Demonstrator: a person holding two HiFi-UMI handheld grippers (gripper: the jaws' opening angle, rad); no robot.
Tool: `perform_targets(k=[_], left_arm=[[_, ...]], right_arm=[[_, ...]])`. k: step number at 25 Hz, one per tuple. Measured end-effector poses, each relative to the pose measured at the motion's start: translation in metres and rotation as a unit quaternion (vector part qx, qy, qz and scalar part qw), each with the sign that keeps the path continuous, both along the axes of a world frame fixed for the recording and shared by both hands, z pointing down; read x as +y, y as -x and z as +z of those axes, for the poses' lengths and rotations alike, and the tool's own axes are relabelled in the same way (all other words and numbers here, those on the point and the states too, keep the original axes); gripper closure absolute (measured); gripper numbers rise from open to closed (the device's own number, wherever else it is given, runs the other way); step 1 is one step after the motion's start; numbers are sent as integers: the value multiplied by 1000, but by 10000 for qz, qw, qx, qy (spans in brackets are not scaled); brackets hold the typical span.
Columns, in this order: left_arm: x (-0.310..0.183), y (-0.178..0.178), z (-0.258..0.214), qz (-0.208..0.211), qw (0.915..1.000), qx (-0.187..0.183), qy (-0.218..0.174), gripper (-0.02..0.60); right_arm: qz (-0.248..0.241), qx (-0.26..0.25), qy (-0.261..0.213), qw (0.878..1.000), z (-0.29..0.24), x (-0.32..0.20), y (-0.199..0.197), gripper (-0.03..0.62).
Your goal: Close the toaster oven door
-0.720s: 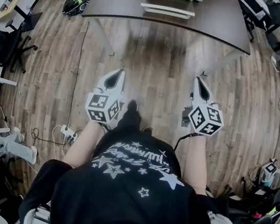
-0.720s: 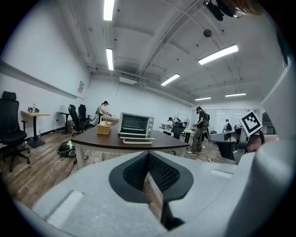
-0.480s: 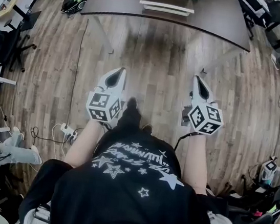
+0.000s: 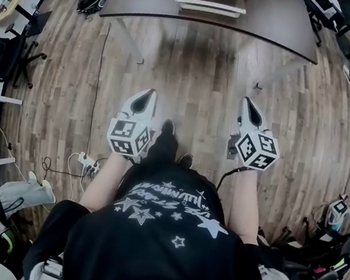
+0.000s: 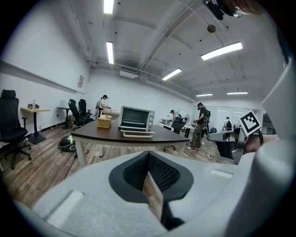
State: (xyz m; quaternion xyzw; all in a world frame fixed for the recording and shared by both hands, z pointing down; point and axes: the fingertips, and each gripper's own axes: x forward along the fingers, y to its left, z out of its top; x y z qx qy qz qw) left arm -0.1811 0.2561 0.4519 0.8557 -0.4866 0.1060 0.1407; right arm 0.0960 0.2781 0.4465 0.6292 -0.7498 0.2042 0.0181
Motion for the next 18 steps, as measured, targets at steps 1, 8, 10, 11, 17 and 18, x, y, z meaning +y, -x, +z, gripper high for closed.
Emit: perform_targets(k=[1, 8, 10, 11, 17, 18], left_arm=[[-7, 0, -2, 1, 10000, 0, -33, 572], [-85, -3, -17, 125, 9994, -42, -305, 572], [-113, -2, -22, 168, 9991, -27, -379, 572], [-127, -1, -24, 187, 9990, -8, -411, 571], [-195, 11, -30, 318, 9982, 76, -505, 571], [-202, 14, -30, 348, 9981, 88, -503, 571]], right_arm=[[16, -3, -18, 10000, -1, -6, -1, 591], [248, -165, -398, 9988, -26, -77, -7, 591], [227, -177, -547, 9981, -35, -103, -4, 587], [222, -180, -609, 9977, -39, -115, -2, 559], [426, -172, -685, 9966, -46, -178, 8, 408], [467, -169, -658, 9966, -45, -185, 10, 391]])
